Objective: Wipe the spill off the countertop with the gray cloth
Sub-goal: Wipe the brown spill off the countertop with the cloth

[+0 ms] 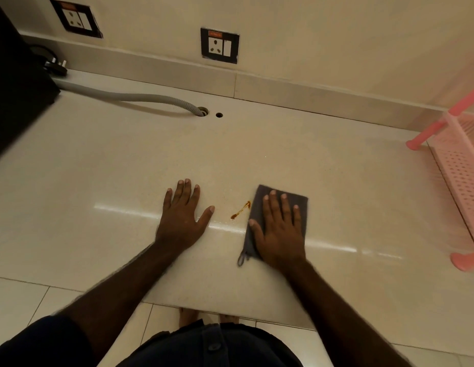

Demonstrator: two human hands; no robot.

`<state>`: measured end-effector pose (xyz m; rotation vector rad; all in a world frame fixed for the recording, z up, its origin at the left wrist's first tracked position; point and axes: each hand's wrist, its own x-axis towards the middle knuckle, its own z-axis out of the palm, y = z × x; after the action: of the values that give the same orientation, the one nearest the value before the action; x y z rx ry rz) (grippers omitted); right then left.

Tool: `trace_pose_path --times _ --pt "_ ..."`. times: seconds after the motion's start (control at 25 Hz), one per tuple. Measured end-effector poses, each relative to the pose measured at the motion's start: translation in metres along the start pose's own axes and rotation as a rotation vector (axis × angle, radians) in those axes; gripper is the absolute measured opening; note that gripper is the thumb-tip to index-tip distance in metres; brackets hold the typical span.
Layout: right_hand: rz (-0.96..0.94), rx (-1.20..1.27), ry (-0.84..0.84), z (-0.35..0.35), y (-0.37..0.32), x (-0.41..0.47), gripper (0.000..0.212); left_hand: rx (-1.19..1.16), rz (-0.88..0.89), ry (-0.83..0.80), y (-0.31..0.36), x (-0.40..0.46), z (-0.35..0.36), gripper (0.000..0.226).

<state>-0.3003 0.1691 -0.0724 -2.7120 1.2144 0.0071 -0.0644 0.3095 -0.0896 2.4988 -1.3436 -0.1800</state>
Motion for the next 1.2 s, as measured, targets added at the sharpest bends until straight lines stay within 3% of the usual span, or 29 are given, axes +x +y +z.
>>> trace_pose_path --times 0.08,0.24,0.44,0.68,1.0,1.2 --pt "-0.057 0.012 -0.018 -0.001 0.012 -0.024 0.084 -0.009 0.007 0.001 0.0 0.0 0.0 0.088" --pt "0.095 0.015 -0.022 -0.007 0.053 -0.065 0.084 -0.04 0.01 -0.011 -0.004 0.001 0.0 0.089" --pt "0.108 0.033 -0.018 0.003 0.008 -0.085 0.086 -0.074 0.02 -0.045 -0.007 0.004 -0.004 0.086" --pt "0.037 0.029 -0.022 0.005 -0.039 -0.03 0.085 -0.062 0.026 -0.004 -0.011 0.0 -0.012 0.071" --pt "0.183 -0.008 0.025 -0.011 0.053 0.011 0.093 0.045 -0.035 0.046 -0.05 -0.014 -0.016 0.065" --pt "0.173 -0.006 -0.039 -0.019 0.016 0.078 0.085 0.019 -0.055 0.02 -0.047 -0.014 -0.018 0.064"
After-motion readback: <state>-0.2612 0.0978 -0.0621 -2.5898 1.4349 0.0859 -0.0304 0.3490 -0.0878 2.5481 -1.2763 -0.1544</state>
